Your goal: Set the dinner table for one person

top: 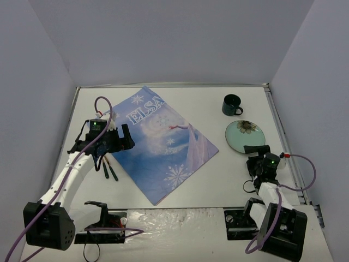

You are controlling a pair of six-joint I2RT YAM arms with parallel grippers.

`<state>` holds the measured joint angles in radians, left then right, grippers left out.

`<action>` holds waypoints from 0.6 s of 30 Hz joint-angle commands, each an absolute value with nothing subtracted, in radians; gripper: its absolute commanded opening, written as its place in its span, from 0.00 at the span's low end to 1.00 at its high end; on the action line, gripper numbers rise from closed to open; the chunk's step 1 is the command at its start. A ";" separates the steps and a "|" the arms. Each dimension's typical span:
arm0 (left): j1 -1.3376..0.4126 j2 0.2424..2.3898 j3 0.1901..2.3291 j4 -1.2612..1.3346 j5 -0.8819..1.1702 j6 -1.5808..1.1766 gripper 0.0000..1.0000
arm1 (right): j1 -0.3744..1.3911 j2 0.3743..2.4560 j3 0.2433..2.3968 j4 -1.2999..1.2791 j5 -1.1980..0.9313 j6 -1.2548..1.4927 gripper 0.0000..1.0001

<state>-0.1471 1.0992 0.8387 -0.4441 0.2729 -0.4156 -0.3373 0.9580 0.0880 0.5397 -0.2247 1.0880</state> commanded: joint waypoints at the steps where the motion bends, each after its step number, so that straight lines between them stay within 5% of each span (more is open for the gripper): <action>1: -0.140 1.081 0.867 -0.390 0.278 -0.402 0.97 | -0.350 1.007 0.071 0.688 -0.195 1.140 0.82; 18: -0.140 1.083 0.868 -0.401 0.252 -0.399 0.97 | -0.359 1.354 0.118 0.912 -0.176 1.189 0.71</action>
<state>-0.1471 1.0992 0.8387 -0.4435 0.2640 -0.4152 -0.3485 1.2963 0.1185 0.9173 -0.2280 1.1886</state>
